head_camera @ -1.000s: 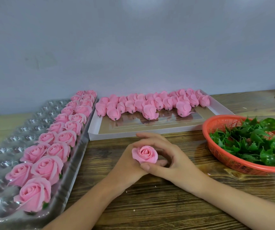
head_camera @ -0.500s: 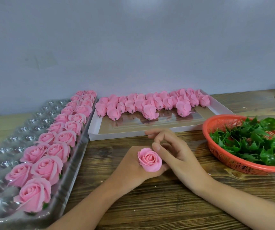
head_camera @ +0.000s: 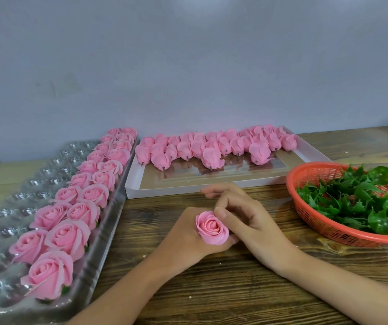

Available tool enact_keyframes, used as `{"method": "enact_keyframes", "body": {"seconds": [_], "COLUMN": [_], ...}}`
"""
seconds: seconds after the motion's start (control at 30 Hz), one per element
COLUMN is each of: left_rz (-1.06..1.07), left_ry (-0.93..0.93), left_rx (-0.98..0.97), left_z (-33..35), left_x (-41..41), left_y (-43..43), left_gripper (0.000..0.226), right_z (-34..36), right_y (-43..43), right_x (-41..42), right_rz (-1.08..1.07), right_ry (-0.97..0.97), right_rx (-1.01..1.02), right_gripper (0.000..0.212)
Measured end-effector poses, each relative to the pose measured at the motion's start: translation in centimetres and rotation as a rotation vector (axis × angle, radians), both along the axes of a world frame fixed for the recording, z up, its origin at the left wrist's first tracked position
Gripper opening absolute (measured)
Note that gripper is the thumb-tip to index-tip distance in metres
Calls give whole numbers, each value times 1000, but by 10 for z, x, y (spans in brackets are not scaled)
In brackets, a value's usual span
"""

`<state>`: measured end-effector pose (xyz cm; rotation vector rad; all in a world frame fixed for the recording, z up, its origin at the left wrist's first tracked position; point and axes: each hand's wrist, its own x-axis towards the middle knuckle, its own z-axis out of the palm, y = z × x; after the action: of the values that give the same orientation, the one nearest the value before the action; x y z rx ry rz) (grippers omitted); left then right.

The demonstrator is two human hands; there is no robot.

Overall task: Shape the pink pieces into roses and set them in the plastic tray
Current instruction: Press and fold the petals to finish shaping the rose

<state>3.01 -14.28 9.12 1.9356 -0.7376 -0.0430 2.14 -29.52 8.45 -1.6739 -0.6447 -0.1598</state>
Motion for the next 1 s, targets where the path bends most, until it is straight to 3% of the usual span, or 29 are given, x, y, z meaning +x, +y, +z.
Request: {"method": "enact_keyframes", "body": {"seconds": [0.1,0.6,0.77,0.87,1.0], "left_rz": [-15,-89,-102,-95,-55], "left_ry": [1,35,52,65,75], "left_rx": [28,41,37,43,46], "left_z": [0,-1,0,-1,-3], "left_x": [0,-1,-1,-1,1], "left_y": [0,-2,-2,-2,-2], "left_gripper": [41,31,38,21,28], "right_z": [2,-3,1,1,1], "right_y": [0,1,0,0,-3], "right_x": [-2,0,-1,-3,-4], "right_rz": [-2,-276,-336,-298,-255], "right_ry": [-83,-250,-395,-476,-444], "right_rx": [-64,-297,-226,-249,-291], "right_gripper": [16,22,18,21,22]}}
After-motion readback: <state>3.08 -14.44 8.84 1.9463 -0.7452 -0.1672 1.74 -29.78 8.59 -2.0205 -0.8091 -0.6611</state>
